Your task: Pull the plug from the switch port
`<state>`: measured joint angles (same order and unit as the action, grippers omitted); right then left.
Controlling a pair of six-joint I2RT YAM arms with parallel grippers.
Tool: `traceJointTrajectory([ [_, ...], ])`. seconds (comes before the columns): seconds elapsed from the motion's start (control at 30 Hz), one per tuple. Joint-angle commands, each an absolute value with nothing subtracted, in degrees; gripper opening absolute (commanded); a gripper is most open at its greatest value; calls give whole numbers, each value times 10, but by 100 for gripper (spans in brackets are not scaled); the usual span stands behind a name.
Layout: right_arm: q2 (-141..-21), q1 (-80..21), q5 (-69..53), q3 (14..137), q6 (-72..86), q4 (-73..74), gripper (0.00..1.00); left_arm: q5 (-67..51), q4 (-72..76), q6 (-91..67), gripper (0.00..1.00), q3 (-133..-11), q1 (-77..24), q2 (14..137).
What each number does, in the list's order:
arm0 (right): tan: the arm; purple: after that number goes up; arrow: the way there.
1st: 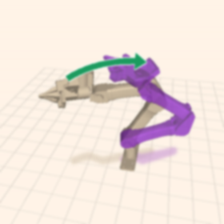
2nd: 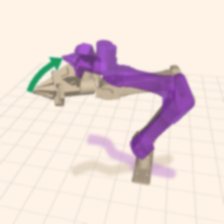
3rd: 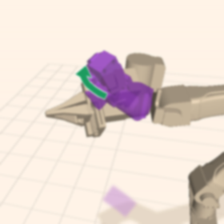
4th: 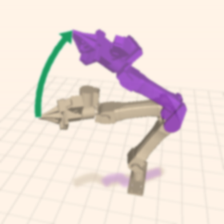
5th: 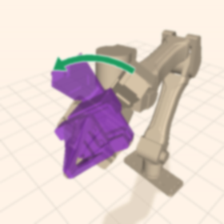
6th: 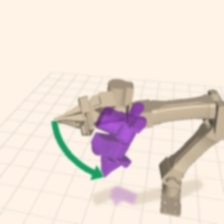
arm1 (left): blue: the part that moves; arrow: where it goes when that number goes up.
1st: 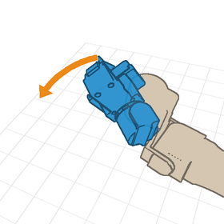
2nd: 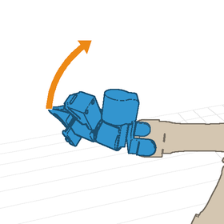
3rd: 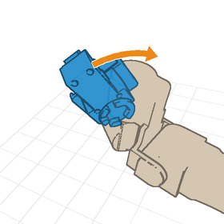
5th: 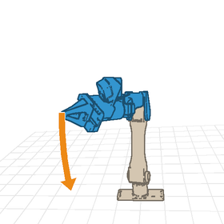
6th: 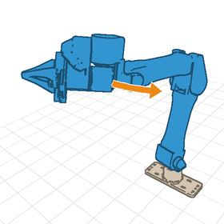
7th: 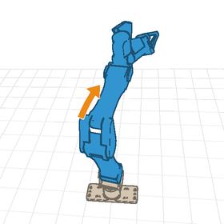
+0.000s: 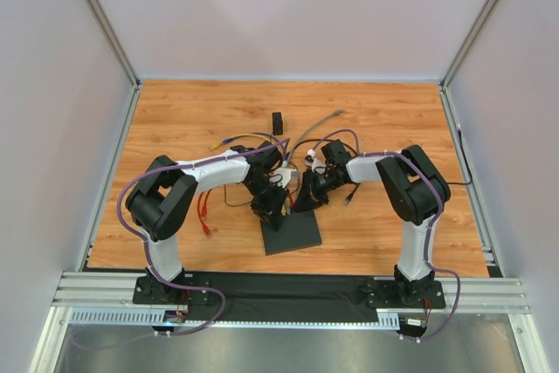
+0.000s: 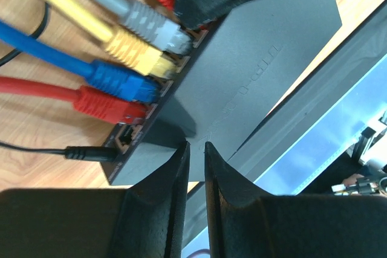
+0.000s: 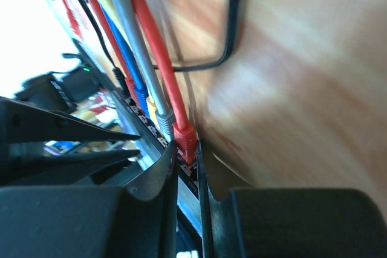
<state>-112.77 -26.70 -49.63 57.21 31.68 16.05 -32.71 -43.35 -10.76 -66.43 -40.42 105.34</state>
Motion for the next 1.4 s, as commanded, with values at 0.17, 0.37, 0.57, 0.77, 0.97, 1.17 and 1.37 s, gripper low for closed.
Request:
traceJointTrajectory([
  [0.17,-1133,-259,-409,570,418,47,0,-254,-455,-95,24,-664,-418,1072],
  [0.37,-1086,-262,-317,542,431,89,0,-250,-457,-98,24,-666,-419,1078],
  [0.57,-1049,-255,-310,522,429,58,0,-252,-454,-101,24,-671,-420,1076],
  [0.77,-1052,-244,-251,632,341,215,0,-250,-457,-98,24,-665,-420,1057],
  [0.97,-1041,-176,-255,663,375,239,0,-258,-452,-98,24,-650,-420,1055],
  [1.17,-1041,-105,-258,701,398,244,0,-258,-447,-98,24,-633,-420,1048],
  [1.37,-1047,-66,-201,765,371,301,0,-258,-440,-99,24,-619,-420,1042],
])
